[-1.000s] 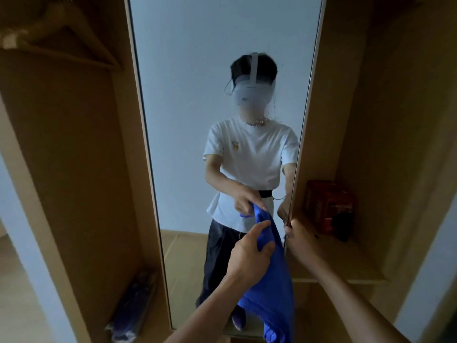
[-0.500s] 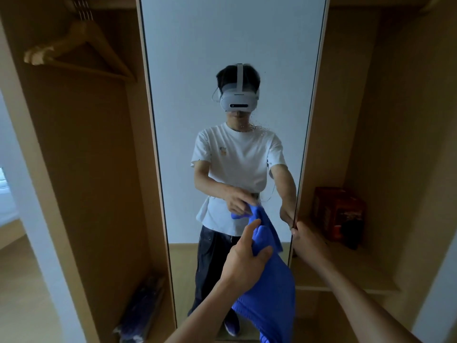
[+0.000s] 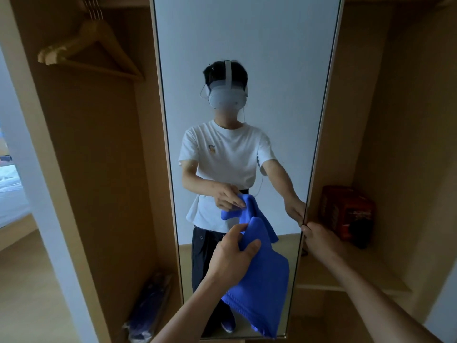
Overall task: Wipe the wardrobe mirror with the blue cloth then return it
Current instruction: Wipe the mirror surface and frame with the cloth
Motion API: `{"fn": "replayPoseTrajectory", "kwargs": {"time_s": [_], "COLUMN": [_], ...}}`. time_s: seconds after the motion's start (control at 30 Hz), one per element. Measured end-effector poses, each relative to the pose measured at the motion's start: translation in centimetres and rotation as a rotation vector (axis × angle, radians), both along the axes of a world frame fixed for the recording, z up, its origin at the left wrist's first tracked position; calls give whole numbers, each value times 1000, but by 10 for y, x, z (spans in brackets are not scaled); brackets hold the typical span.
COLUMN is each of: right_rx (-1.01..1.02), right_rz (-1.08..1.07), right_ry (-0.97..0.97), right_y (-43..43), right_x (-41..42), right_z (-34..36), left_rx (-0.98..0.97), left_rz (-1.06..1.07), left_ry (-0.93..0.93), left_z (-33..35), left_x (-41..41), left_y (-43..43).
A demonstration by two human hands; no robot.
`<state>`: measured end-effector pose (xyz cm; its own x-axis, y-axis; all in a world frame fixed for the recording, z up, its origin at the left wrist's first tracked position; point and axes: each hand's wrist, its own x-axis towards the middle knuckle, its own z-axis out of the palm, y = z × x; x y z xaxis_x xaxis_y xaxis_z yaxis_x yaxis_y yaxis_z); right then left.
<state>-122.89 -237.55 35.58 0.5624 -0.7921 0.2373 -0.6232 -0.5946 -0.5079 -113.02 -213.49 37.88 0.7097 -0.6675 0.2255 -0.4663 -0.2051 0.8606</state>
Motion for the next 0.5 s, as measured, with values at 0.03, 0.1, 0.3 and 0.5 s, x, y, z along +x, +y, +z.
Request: {"fn": "replayPoseTrajectory", "kwargs": {"time_s": [0.03, 0.1, 0.3, 0.5], "right_rx": [-1, -2, 80, 142], "right_rz": [-2, -1, -59, -68], "right_ry": [1, 5, -7, -30], "right_y": [1, 3, 10, 23], "right_x": [-1, -4, -4, -4], "right_z": [1, 5, 10, 7], "left_rx": [2, -2, -8, -44], "left_rz": [1, -5, -41, -77], "left_ry": [-3, -2, 3, 42], "left_z": [0, 0, 1, -1], "left_x": [1, 2, 10, 21], "left_y": [1, 4, 10, 20]}}
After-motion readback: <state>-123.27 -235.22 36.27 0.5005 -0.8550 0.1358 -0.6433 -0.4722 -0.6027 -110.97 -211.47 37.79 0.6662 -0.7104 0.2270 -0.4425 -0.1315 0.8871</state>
